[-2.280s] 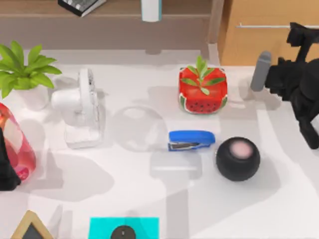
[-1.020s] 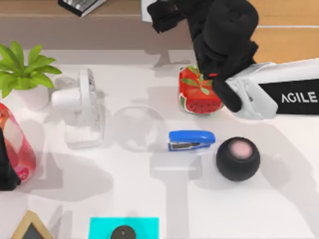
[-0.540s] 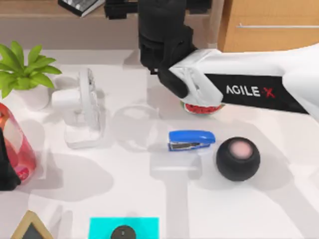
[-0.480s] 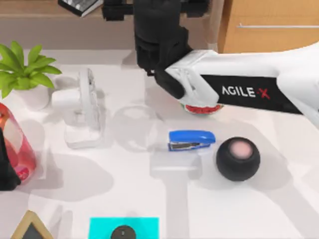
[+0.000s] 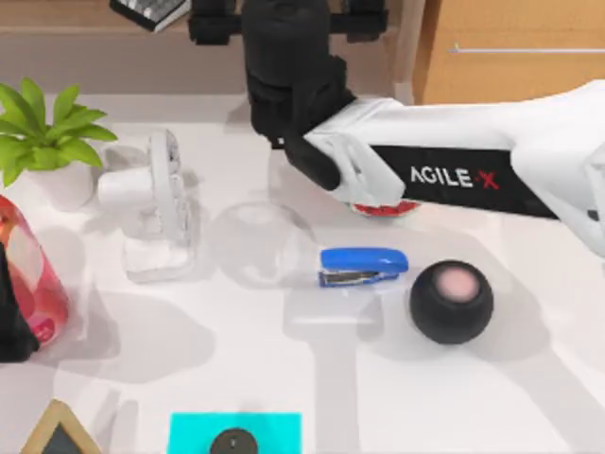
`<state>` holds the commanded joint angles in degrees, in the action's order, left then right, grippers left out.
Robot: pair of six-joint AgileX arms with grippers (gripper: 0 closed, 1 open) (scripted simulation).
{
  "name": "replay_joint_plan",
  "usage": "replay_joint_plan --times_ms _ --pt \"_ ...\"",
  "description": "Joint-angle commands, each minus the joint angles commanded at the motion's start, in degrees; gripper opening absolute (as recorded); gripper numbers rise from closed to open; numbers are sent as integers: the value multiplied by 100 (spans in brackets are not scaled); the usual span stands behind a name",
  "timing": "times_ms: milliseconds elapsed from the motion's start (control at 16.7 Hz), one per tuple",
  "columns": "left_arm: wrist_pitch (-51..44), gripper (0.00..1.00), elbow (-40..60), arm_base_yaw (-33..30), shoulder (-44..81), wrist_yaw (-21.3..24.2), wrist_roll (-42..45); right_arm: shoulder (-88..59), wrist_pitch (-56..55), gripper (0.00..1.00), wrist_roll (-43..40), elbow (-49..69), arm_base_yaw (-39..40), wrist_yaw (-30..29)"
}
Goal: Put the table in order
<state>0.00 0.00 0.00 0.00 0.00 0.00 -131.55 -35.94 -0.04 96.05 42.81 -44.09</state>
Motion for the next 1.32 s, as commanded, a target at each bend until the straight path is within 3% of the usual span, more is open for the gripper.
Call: replay_joint_plan --times_ms 540,1320 --pt "0 100 0 0 0 0 0 -326 240 100 -1 570 -125 126" --pt "0 100 0 0 0 0 0 -326 240 2 -1 570 -125 126"
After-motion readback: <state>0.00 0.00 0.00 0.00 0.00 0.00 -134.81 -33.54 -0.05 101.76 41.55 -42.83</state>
